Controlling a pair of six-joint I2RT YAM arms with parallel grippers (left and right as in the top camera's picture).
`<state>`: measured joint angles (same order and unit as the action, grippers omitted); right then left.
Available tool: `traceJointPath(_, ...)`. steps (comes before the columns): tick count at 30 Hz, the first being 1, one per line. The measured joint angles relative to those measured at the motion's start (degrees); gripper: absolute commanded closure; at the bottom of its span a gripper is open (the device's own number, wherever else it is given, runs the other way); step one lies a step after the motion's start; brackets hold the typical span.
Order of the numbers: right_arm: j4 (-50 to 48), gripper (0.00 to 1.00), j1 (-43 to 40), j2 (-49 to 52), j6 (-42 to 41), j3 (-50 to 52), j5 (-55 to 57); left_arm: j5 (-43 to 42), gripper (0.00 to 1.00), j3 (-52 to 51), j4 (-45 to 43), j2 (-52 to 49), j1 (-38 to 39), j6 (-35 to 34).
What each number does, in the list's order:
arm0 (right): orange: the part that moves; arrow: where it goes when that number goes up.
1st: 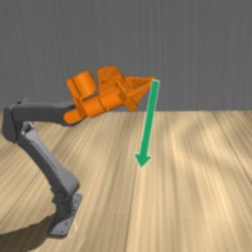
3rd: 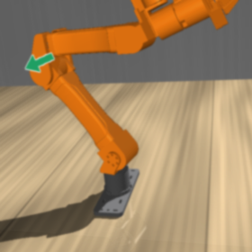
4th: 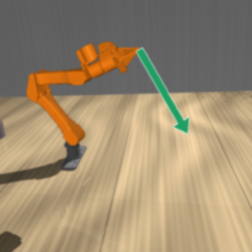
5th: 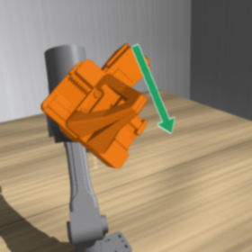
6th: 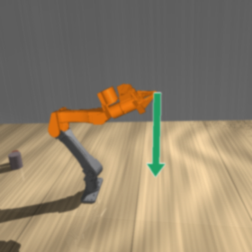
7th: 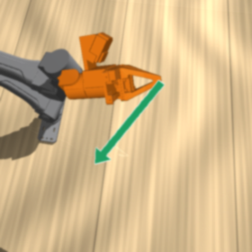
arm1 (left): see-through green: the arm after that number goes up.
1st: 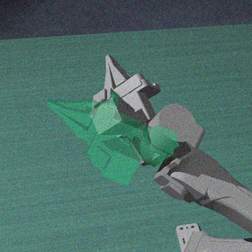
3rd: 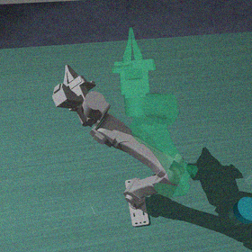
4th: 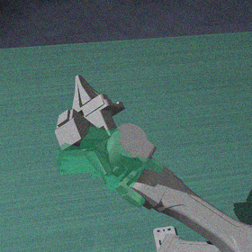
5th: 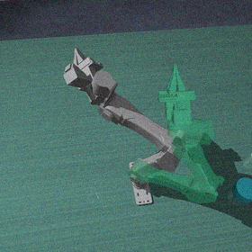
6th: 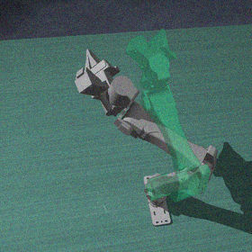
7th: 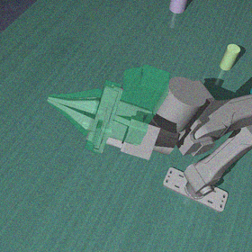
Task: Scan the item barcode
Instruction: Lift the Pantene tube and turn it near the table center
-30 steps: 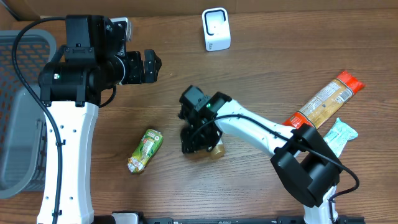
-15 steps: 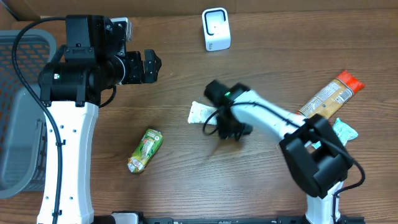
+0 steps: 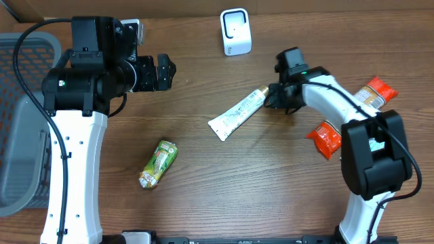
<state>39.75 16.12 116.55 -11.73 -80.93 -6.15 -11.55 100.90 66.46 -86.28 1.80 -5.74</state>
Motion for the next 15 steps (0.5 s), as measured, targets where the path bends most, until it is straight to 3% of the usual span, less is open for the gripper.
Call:
traceJointPath(4, 3.0, 0.59, -1.7, 0.0, -4.9, 0.0, -14.1, 0.0, 0.0, 0.0, 0.0, 0.0, 0.0, 0.0)
traceJointPath(7, 4.4, 0.57, -1.3, 0.0, -8.3, 0.0, -17.9, 0.0, 0.0, 0.0, 0.0, 0.0, 0.0, 0.0)
traceJointPath(9, 4.2, 0.51, -0.3, 0.0, -11.3, 0.0, -19.8, 0.0, 0.01, 0.0, 0.0, 0.0, 0.0, 0.0)
traceJointPath(10, 3.8, 0.45, 0.4, 0.0, -12.7, 0.0, -20.0, 0.0, 0.01, 0.0, 0.0, 0.0, 0.0, 0.0)
traceJointPath(12, 2.6, 0.2, 2.3, 0.0, -16.6, 0.0, -19.3, 0.0, 0.0, 0.0, 0.0, 0.0, 0.0, 0.0)
traceJointPath(14, 1.5, 0.08, 4.4, 0.0, -20.7, 0.0, -17.2, 0.0, 0.01, 0.0, 0.0, 0.0, 0.0, 0.0)
traceJointPath(15, 1.1, 0.07, 5.7, 0.0, -23.7, 0.0, -15.5, 0.0, 0.0, 0.0, 0.0, 0.0, 0.0, 0.0)
